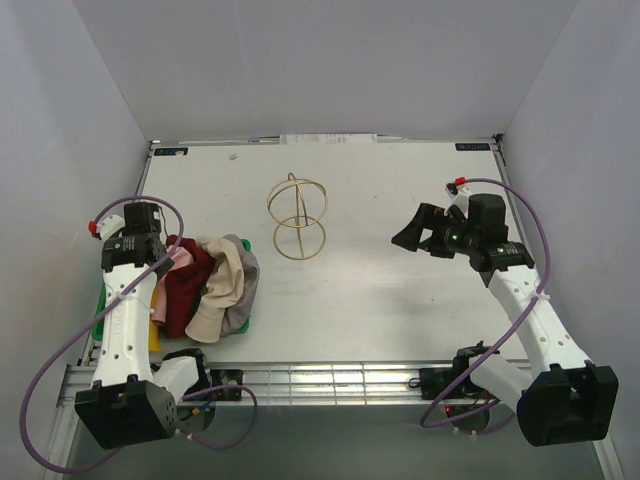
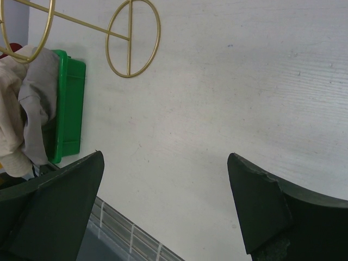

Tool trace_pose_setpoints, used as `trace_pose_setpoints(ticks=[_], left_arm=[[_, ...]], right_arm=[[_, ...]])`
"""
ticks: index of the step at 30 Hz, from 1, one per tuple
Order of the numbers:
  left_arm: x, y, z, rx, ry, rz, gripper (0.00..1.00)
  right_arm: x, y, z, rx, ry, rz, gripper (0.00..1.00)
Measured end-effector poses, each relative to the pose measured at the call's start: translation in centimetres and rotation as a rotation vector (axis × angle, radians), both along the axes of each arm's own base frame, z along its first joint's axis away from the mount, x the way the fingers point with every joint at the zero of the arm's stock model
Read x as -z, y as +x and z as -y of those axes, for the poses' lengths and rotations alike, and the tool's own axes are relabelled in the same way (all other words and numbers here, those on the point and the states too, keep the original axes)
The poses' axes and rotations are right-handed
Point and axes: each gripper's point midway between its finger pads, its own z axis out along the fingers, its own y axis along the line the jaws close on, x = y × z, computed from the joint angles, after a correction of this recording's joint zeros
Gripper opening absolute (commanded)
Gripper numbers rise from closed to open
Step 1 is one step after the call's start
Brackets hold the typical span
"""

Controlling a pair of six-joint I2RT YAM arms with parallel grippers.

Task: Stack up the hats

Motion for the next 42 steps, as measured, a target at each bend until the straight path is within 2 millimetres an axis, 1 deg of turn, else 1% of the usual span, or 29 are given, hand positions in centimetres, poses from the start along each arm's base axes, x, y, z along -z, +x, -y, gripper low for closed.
trace_pose_setpoints(ticks=[3,4,6,7,8,10,12,16,17,22,27,31,35,39,42], left_arm=[[0.0,0.0,0.0,-0.003,-0.001,0.003,0.39],[0.0,0.1,0.0,-0.003,-0.001,0.004,0.28],[0.0,0.1,0.0,-0.004,-0.001,0.008,0.16],[-0.1,0.2,0.0,-0.001,0.0,0.008,0.05],[-0.1,0.2,0.0,0.0,0.0,0.007,0.0],[-0.2,0.2,0.0,0.01,0.002,0.002,0.0],[-0.7,0.3,-0.1,0.02,0.004,0.001,0.0],[-3.0,1.8,-0.2,0.046,0.011,0.036,0.0],[-3.6,2.3,-0.2,0.054,0.011,0.048,0.0],[-8.0,5.5,-0.2,0.1,0.023,0.132,0.0],[-12.5,9.2,-0.2,0.139,0.046,0.233,0.0],[-14.9,10.9,0.0,0.166,0.058,0.284,0.0],[-17.5,12.7,1.0,0.217,0.049,0.354,0.0],[-20.0,14.4,2.9,0.297,0.002,0.449,0.0],[-22.1,15.6,4.6,0.365,-0.05,0.532,0.0]], right_arm=[[0.4,-0.2,0.0,0.0,-0.002,-0.013,1.0],[0.5,-0.2,0.0,0.0,-0.002,-0.013,1.0],[0.5,-0.2,0.0,0.0,-0.002,-0.012,1.0],[0.5,-0.2,0.0,0.0,-0.002,-0.013,1.0],[0.5,-0.2,0.0,0.0,-0.002,-0.012,1.0],[0.5,-0.2,0.0,0.0,-0.002,-0.013,1.0],[0.5,-0.2,0.0,0.0,-0.002,-0.013,1.0],[0.5,-0.2,0.0,-0.001,-0.002,-0.014,1.0],[0.5,-0.2,0.0,-0.001,-0.002,-0.015,0.97],[0.8,0.0,-0.3,-0.012,-0.003,-0.036,0.96],[0.5,0.3,-0.5,-0.02,0.0,-0.035,0.96],[-0.2,0.5,-0.6,-0.022,0.004,-0.02,0.96],[-0.7,0.6,-0.8,-0.025,0.01,-0.01,0.95],[-1.4,0.6,-1.1,-0.026,0.024,-0.007,0.95],[-2.3,0.9,-1.5,-0.031,0.032,0.01,0.95]])
